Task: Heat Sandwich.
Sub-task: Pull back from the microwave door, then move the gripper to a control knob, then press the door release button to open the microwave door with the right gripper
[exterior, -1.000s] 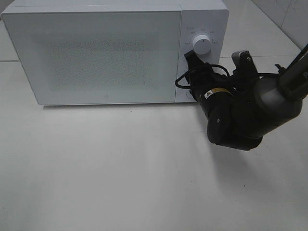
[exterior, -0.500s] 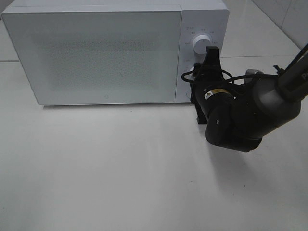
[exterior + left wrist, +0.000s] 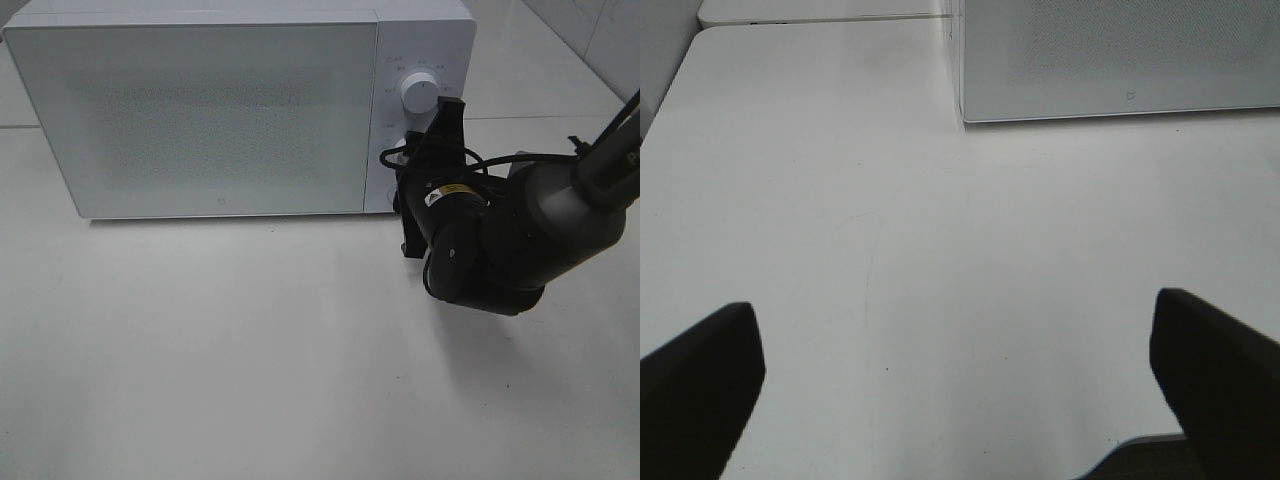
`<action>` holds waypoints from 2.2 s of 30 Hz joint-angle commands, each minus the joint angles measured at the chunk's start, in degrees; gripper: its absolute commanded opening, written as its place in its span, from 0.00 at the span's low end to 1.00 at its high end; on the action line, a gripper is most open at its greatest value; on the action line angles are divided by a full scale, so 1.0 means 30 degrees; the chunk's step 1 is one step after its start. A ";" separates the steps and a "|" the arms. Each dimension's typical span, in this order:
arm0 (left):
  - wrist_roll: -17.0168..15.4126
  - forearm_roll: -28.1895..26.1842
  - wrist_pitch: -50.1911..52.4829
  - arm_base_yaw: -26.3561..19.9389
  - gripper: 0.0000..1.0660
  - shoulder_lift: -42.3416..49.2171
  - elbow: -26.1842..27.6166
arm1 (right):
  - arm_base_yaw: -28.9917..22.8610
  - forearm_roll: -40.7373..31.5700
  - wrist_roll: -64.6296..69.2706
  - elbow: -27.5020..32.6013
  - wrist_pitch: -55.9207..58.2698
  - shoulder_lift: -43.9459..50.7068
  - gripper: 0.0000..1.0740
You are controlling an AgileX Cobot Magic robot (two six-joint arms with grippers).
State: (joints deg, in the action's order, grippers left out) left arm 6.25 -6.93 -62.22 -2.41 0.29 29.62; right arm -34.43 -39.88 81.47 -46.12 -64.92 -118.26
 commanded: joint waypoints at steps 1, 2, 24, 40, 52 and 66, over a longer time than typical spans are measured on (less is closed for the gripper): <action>0.0019 -0.0115 0.0172 0.0019 0.91 0.0420 0.0000 | 0.0095 0.0095 0.0095 -0.0382 -0.2311 0.0248 0.16; 0.0019 -0.0115 0.0172 0.0019 0.91 0.0420 0.0000 | 0.0095 0.0115 0.0038 -0.0382 -0.2311 0.0248 0.17; 0.0038 -0.0115 0.0172 0.0019 0.91 0.0420 0.0000 | 0.0038 0.0134 -0.1872 -0.0286 -0.2005 0.0611 0.57; 0.0019 -0.0115 0.0172 0.0019 0.91 0.0420 0.0000 | 0.0038 0.1471 -0.3686 0.2330 0.1700 0.3075 0.64; 0.0019 -0.0115 0.0172 0.0019 0.91 0.0420 0.0000 | 0.0076 0.3457 -0.9263 0.4374 0.6856 0.6704 0.64; 0.0019 -0.0115 0.0172 0.0019 0.91 0.0420 0.0000 | 0.0840 0.4106 -2.3472 0.4354 1.5508 1.1001 0.64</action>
State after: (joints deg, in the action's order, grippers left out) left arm 6.25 -6.93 -62.22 -2.41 0.29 29.62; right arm -32.14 -28.13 13.92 -33.12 -19.48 -86.06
